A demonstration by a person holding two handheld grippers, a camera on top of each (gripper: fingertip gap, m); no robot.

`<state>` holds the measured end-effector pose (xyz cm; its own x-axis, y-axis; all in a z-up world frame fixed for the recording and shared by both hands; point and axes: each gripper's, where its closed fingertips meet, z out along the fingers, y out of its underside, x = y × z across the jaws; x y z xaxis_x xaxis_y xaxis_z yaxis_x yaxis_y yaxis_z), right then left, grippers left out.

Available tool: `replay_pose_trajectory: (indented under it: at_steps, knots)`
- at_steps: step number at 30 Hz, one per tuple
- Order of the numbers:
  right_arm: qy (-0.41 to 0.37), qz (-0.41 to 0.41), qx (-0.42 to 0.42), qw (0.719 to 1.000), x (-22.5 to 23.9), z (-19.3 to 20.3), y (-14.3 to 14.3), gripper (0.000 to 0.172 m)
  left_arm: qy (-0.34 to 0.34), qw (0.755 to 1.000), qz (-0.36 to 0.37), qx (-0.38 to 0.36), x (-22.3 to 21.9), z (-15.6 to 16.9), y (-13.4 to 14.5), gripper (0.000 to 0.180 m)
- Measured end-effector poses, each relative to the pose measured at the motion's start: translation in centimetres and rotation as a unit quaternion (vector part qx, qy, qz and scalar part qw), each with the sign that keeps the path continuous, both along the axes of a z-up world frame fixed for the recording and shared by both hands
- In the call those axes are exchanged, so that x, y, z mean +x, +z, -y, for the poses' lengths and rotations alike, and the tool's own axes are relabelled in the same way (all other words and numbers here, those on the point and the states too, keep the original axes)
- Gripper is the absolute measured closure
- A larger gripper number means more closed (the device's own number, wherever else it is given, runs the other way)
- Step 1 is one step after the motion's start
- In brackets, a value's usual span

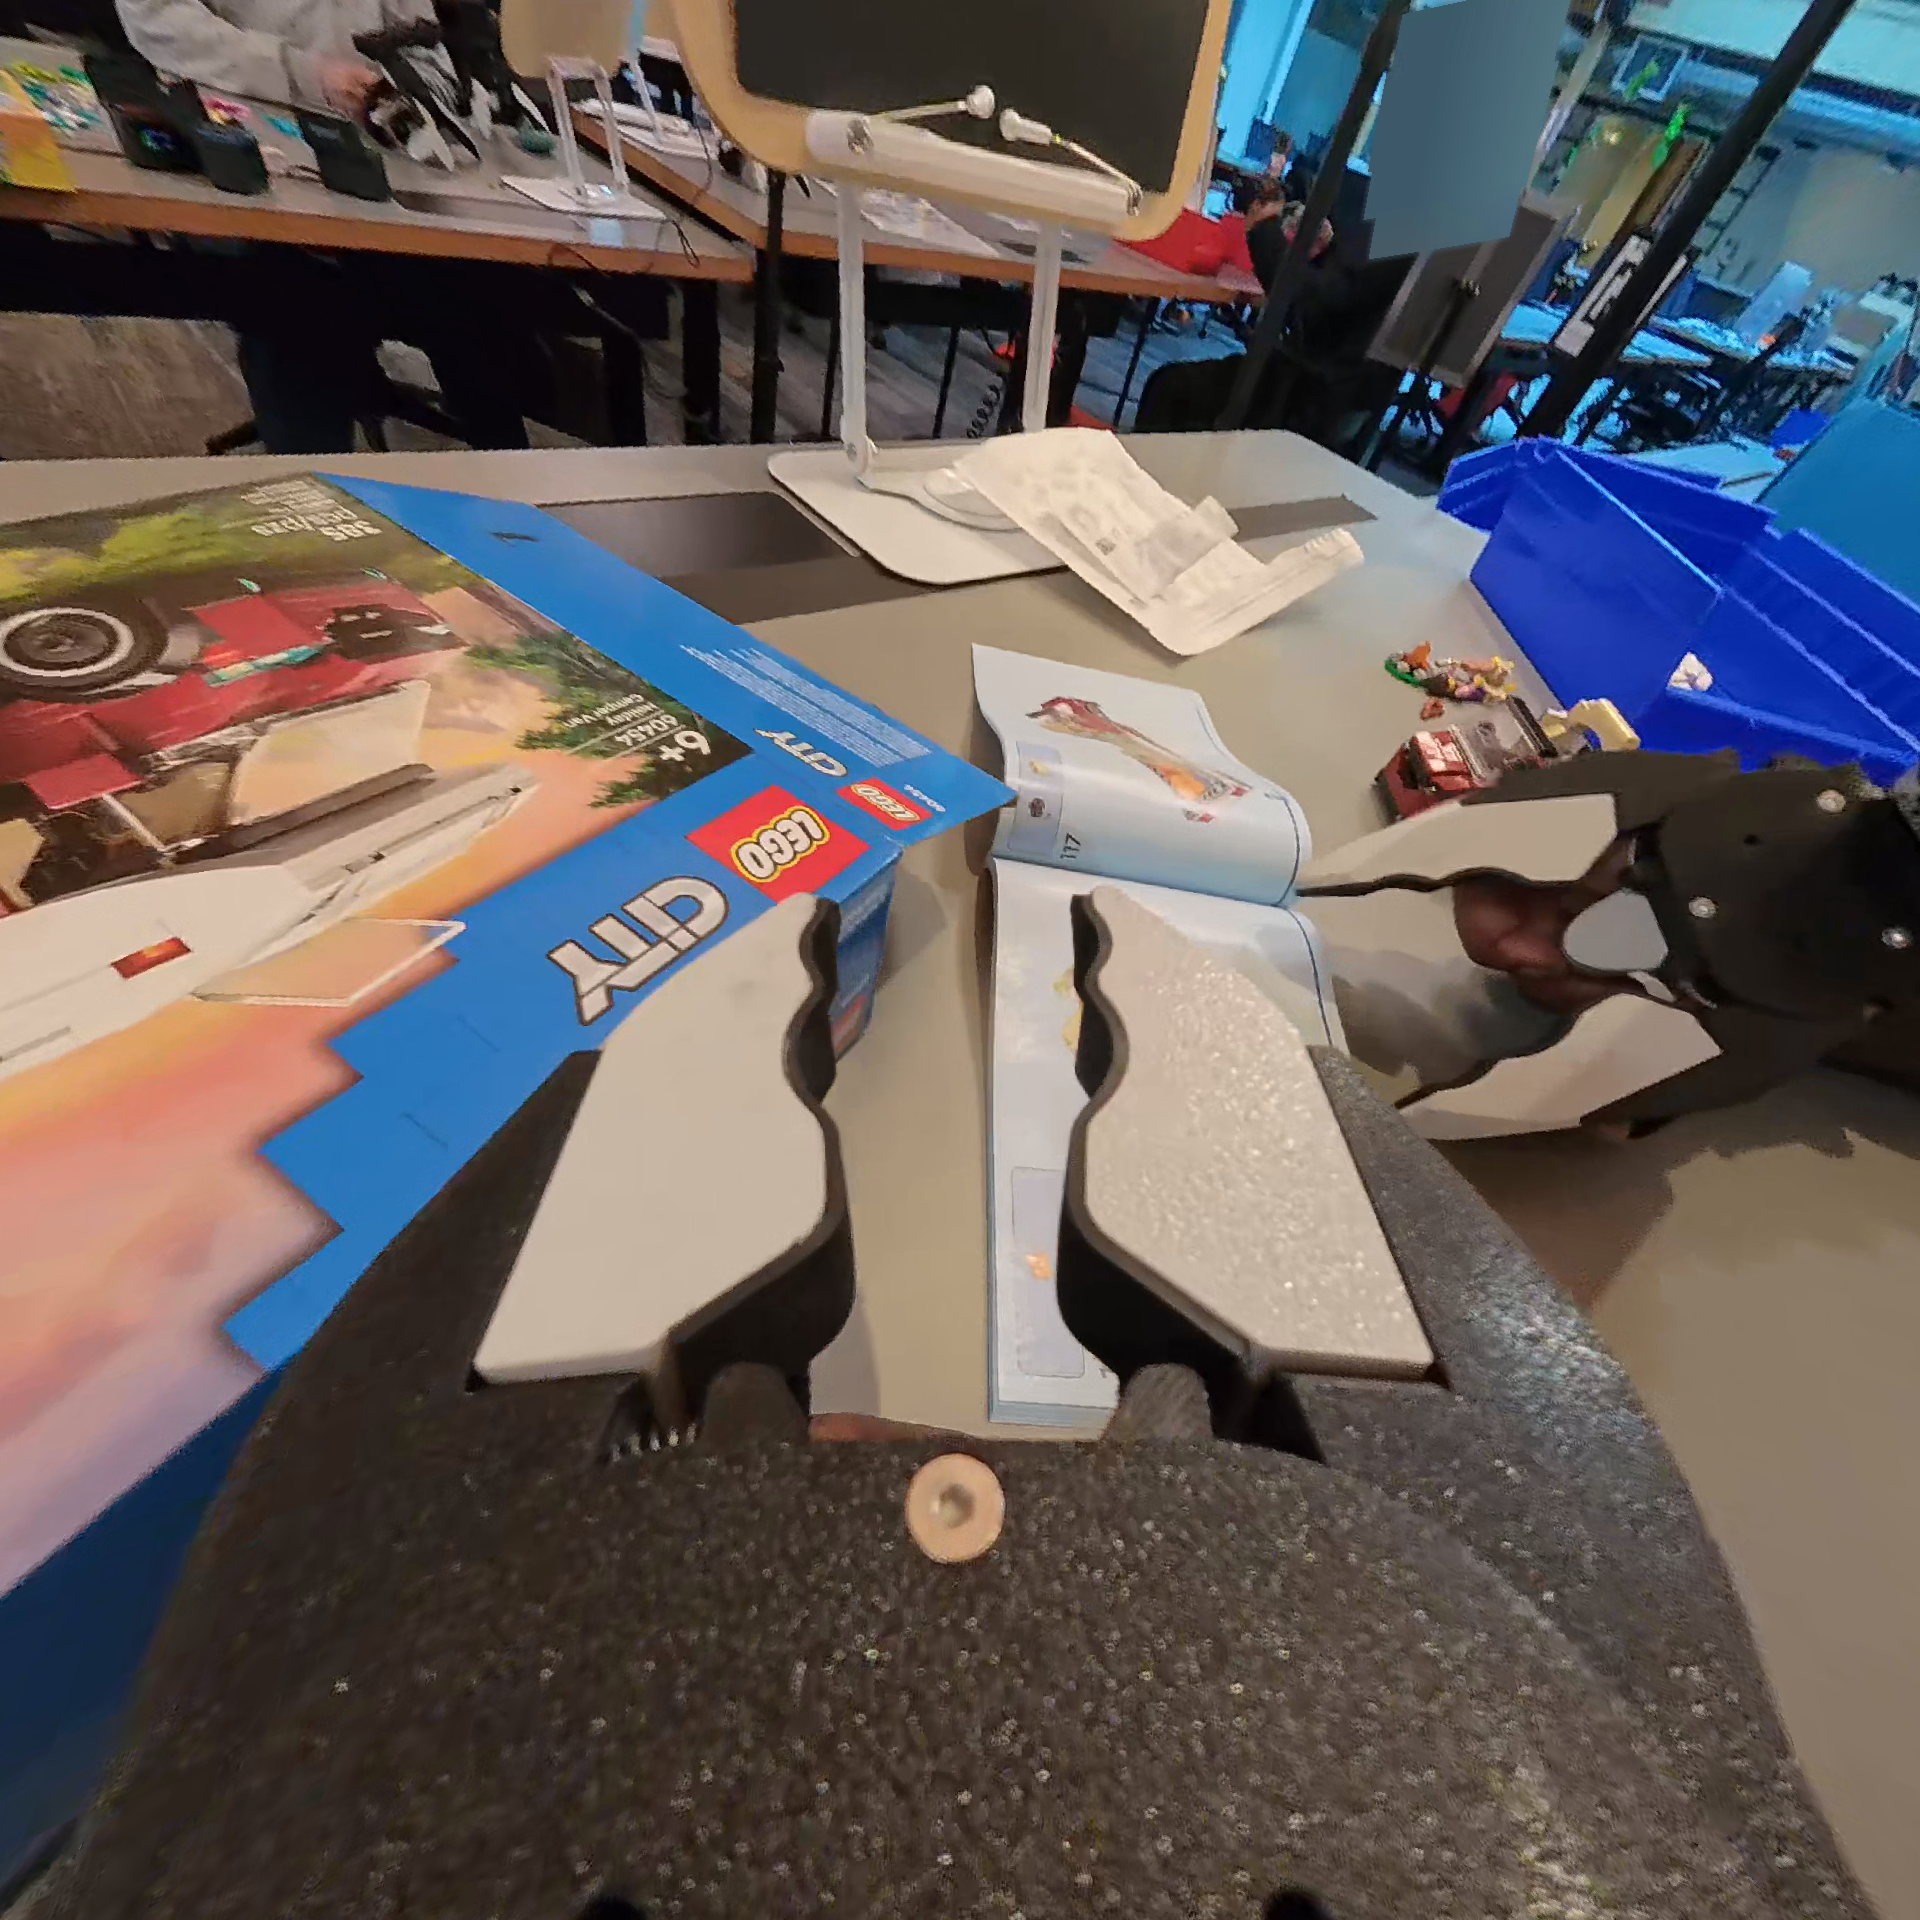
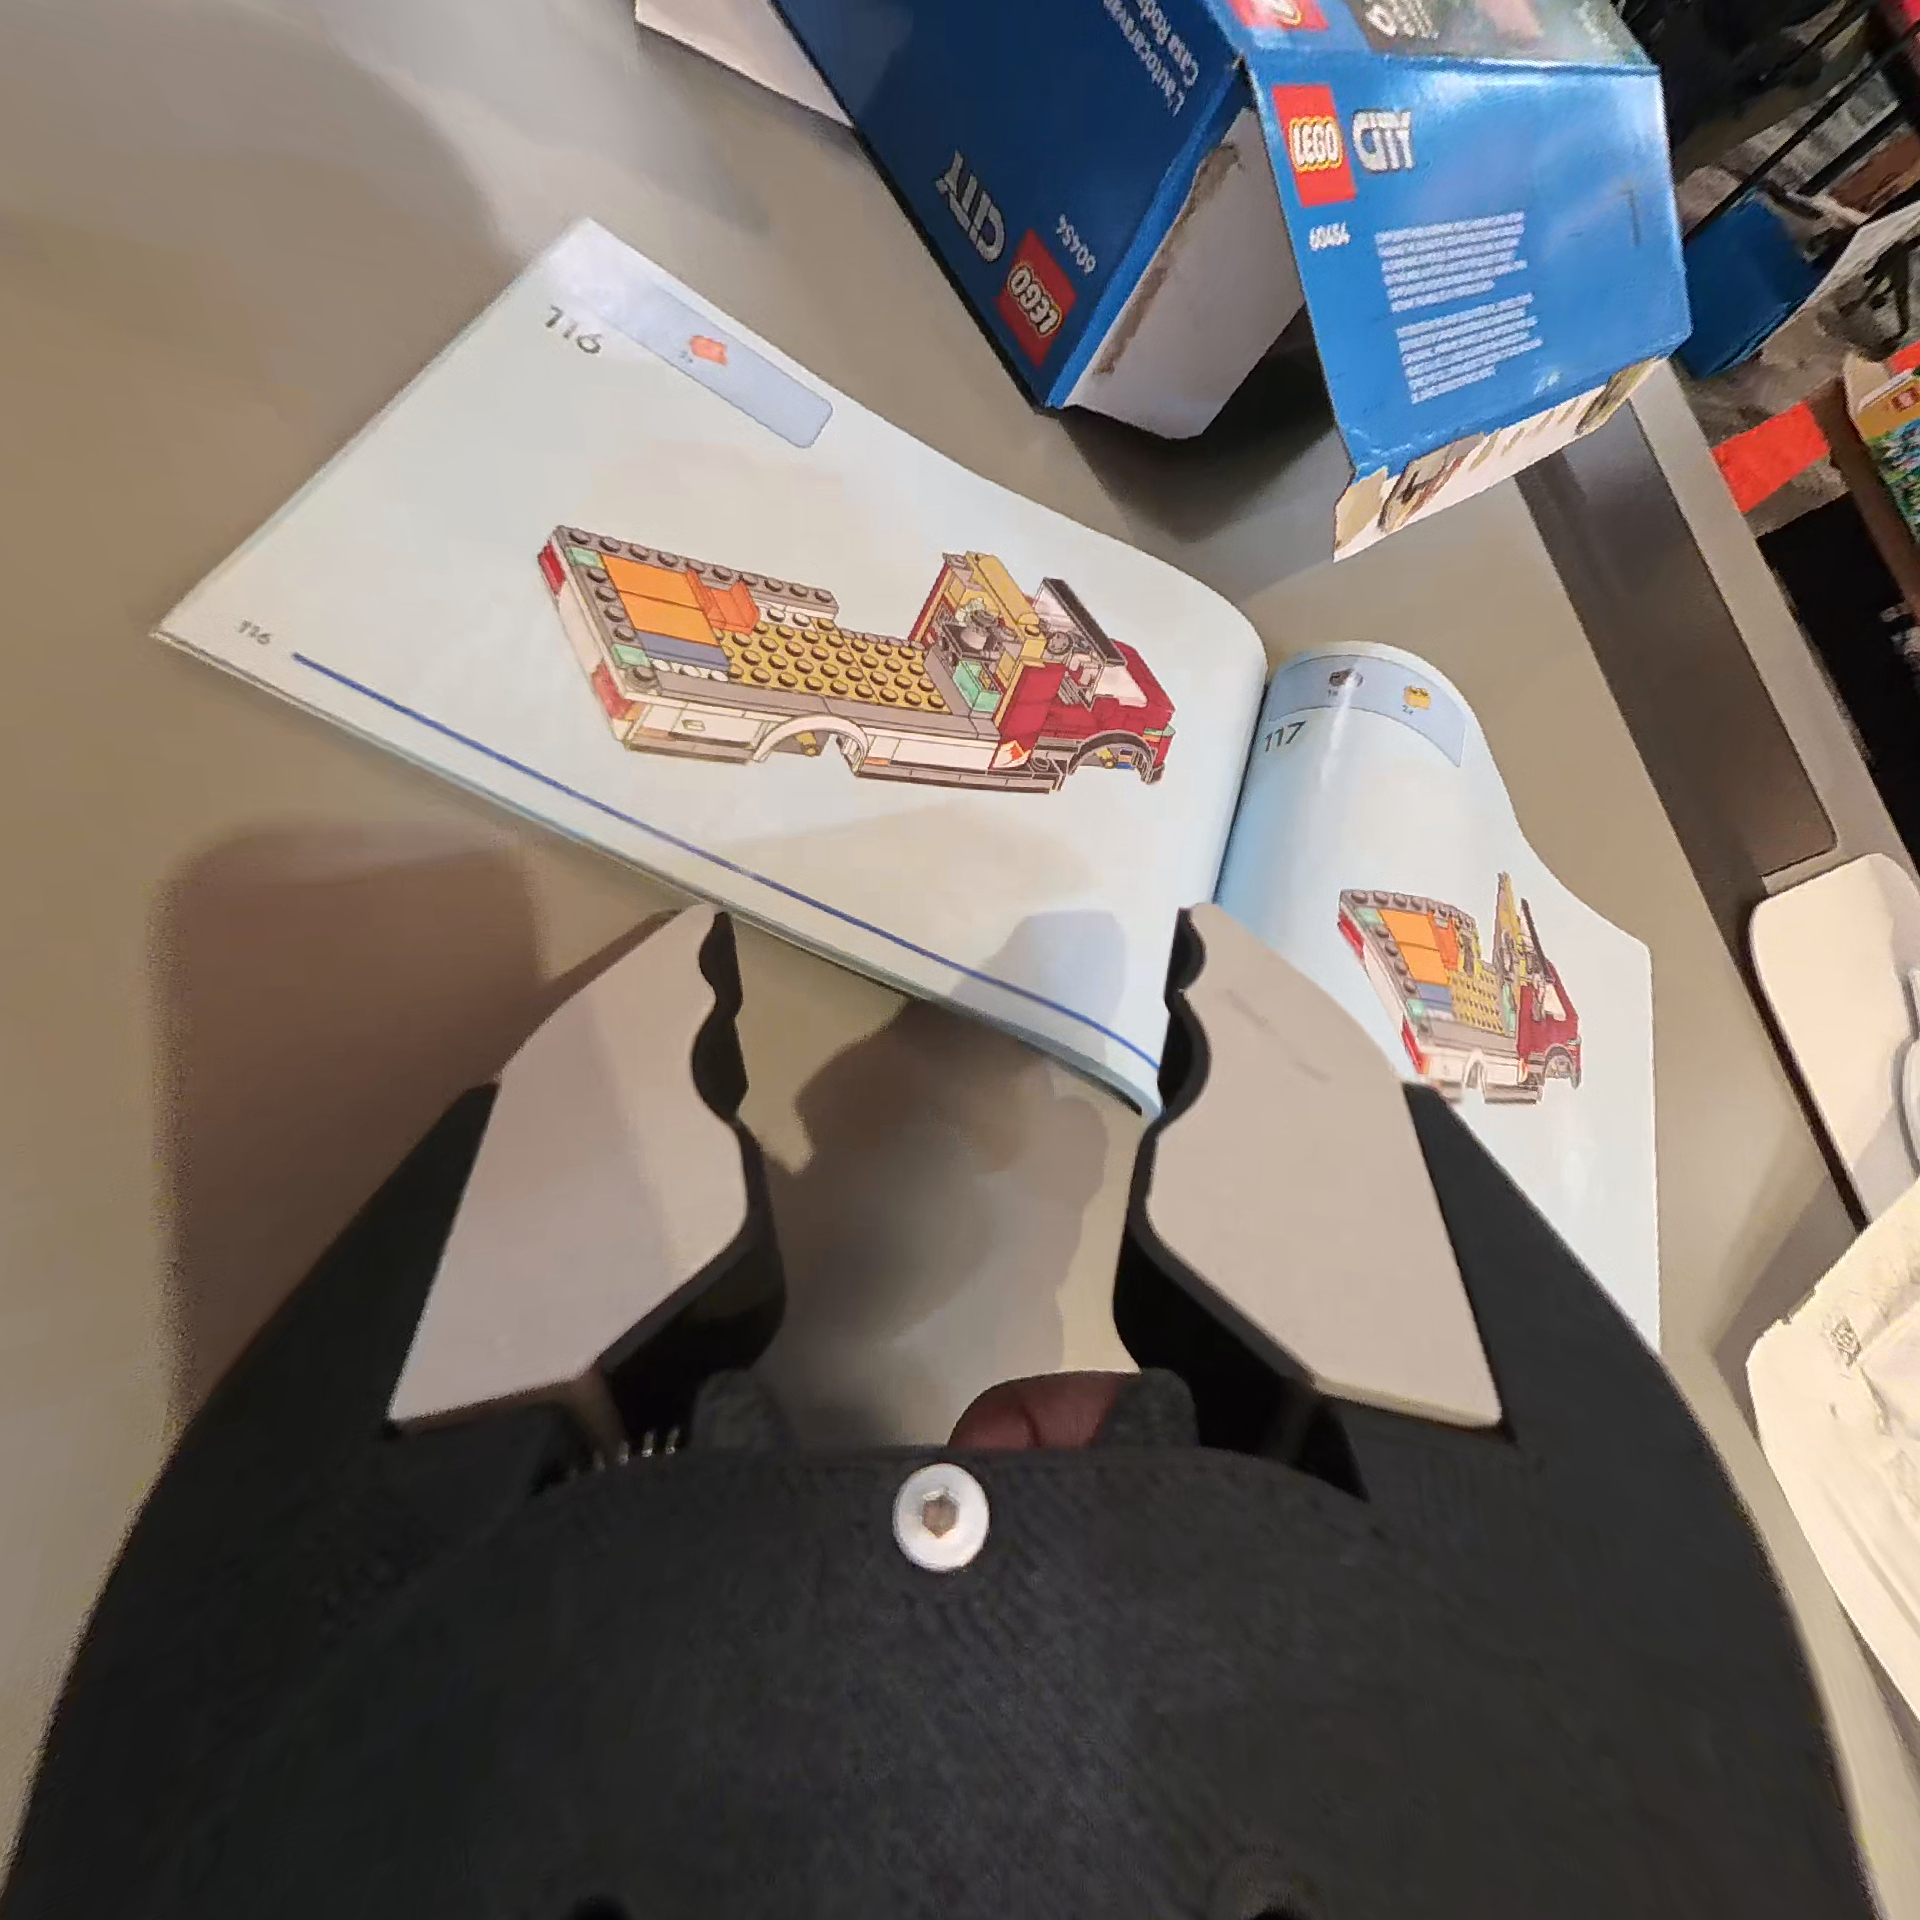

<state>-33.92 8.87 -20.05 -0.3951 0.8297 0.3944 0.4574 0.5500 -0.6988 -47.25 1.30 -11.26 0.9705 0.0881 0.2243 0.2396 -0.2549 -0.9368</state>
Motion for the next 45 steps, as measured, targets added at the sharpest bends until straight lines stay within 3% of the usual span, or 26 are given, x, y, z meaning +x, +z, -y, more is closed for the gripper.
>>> replay_pose_trajectory:
  at_steps: [4, 9, 17, 24, 28, 35, 40, 45]
  knots:
    - [0.004, -0.019, 0.005, 1.000, 1.9, -0.1, 0.3, 0.095, -0.004, 1.000, -0.001, 0.026, 0.3, 0.0, 0.5, 0.135]
    - [0.008, 0.014, -0.044, 0.999, 4.6, 0.1, -0.1, 0.095, -0.055, 0.997, -0.022, 0.050, 2.9, -1.0, 1.3, 0.131]
    - [0.019, 0.059, -0.115, 0.991, 9.4, 0.1, -0.4, 0.100, -0.180, 0.981, -0.075, 0.015, 12.5, -5.2, 0.0, 0.128]
    - [0.011, 0.070, -0.147, 0.987, 14.0, -0.9, -0.3, 0.110, -0.237, 0.971, -0.043, -0.014, 21.0, -9.8, -0.8, 0.127]
    - [-0.009, 0.069, -0.170, 0.983, 16.3, -2.1, -0.1, 0.116, -0.265, 0.962, -0.038, -0.054, 24.7, -11.6, -2.6, 0.129]
    - [-0.022, 0.069, -0.202, 0.977, 17.2, -2.9, 0.1, 0.121, -0.245, 0.965, -0.054, -0.075, 26.5, -13.6, -4.6, 0.138]
    - [-0.020, 0.094, -0.192, 0.977, 17.2, -2.7, -0.7, 0.122, -0.233, 0.961, -0.066, -0.132, 26.4, -13.7, -7.1, 0.137]
    - [-0.022, 0.112, -0.180, 0.977, 17.1, -2.6, -1.3, 0.122, -0.231, 0.961, -0.051, -0.144, 26.3, -13.6, -7.5, 0.137]
